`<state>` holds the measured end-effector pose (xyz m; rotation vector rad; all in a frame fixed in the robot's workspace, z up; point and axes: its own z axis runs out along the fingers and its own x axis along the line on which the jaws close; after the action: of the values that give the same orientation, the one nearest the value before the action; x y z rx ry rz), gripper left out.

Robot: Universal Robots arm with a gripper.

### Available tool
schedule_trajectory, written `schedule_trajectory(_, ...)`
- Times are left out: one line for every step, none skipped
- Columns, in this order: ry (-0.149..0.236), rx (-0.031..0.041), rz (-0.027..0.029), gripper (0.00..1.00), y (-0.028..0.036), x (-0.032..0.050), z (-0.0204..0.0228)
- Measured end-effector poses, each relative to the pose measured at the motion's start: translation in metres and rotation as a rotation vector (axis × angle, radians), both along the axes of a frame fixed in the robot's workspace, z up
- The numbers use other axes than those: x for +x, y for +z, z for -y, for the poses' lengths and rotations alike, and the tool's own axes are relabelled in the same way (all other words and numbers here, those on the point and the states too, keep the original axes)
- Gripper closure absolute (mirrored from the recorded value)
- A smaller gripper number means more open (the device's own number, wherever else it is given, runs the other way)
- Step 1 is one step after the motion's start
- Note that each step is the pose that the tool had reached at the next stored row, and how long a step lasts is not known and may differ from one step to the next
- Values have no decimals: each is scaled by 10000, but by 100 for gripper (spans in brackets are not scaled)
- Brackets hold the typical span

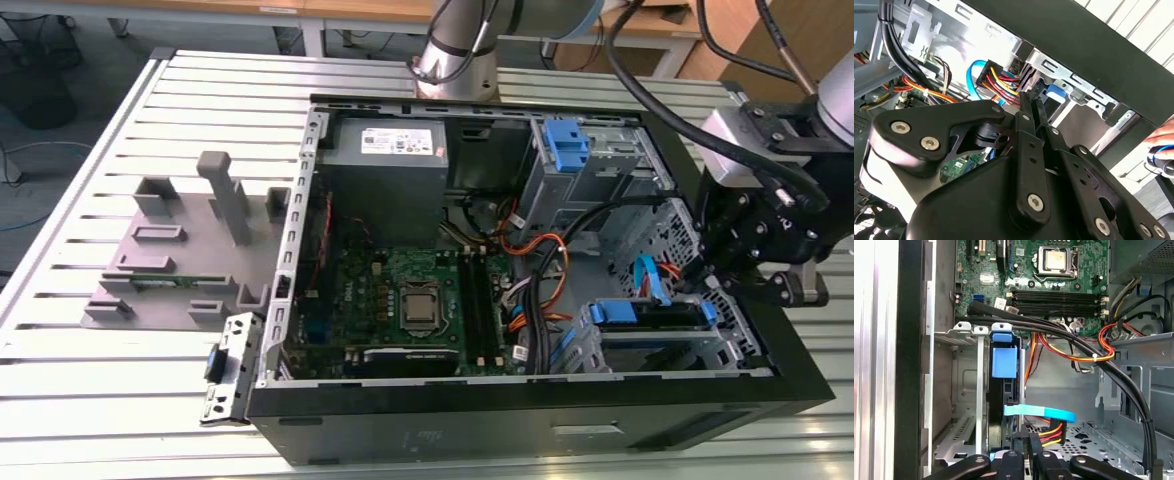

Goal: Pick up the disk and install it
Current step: 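Insert the second disk wire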

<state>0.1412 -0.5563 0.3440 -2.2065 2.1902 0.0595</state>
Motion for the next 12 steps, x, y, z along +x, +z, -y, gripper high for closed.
schedule_trajectory(0, -6, 2, 84, 0, 0, 10)
schedule_trajectory(-1, -14, 2, 84, 0, -1, 23)
schedule_trajectory(-1, -20, 3, 84, -1, -1, 39)
schedule_trajectory(-1, -29, 3, 84, 0, -1, 54)
schedule_trajectory(-1, -37, 3, 84, 0, -1, 68)
schedule_trajectory(-2, -44, 3, 84, 0, -1, 82)
schedule_trajectory(-2, -51, 3, 84, 0, -1, 95)
schedule_trajectory(-2, -55, 3, 84, -1, -1, 107)
schedule_trajectory(-2, -60, 3, 84, 0, -1, 119)
schedule_trajectory(-2, -63, 3, 84, 0, -1, 127)
schedule_trajectory(-2, -65, 3, 84, 0, -1, 130)
schedule_trajectory(-2, -65, 3, 84, 0, 0, 131)
